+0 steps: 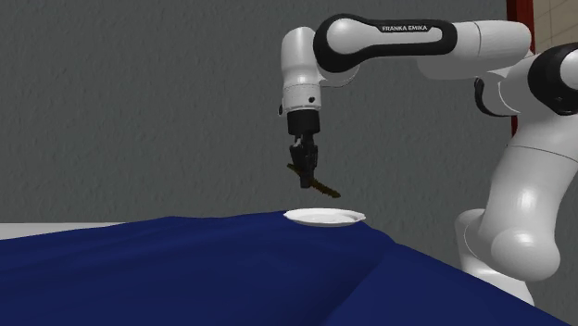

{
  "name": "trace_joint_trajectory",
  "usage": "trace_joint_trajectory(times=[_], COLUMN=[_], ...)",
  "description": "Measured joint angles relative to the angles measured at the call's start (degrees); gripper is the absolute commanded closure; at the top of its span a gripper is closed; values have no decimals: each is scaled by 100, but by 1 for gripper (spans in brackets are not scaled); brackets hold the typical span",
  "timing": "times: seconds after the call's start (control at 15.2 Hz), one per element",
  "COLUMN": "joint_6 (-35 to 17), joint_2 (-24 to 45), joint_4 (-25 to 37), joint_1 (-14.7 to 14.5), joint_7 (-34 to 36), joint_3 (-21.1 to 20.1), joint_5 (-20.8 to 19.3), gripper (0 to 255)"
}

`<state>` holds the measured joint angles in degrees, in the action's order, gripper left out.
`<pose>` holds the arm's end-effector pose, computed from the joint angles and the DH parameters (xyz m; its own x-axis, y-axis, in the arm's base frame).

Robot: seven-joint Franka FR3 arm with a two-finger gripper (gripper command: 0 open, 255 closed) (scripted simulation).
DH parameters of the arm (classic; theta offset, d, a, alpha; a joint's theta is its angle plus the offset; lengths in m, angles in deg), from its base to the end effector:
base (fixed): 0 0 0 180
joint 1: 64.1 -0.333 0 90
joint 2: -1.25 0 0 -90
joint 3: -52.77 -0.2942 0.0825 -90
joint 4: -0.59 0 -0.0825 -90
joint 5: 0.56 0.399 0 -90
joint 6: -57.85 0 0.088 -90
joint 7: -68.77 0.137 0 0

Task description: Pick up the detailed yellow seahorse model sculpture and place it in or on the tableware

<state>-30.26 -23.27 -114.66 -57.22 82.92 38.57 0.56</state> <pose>0.4321 0.0727 0.5649 0.9889 -0.1447 -0.0352 -0.1408 -0.9856 0.0938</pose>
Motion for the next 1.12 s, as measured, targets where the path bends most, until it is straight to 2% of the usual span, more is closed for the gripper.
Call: trace_joint_trajectory(times=[0.33,1.12], joint_6=[-57,-930], joint_2=[-415,-536], joint_4=[-453,-1447], joint_1=[152,145], joint_7=[-609,-634], joint_3=[465,490], joint_5=[-156,-152], gripper=[255,255])
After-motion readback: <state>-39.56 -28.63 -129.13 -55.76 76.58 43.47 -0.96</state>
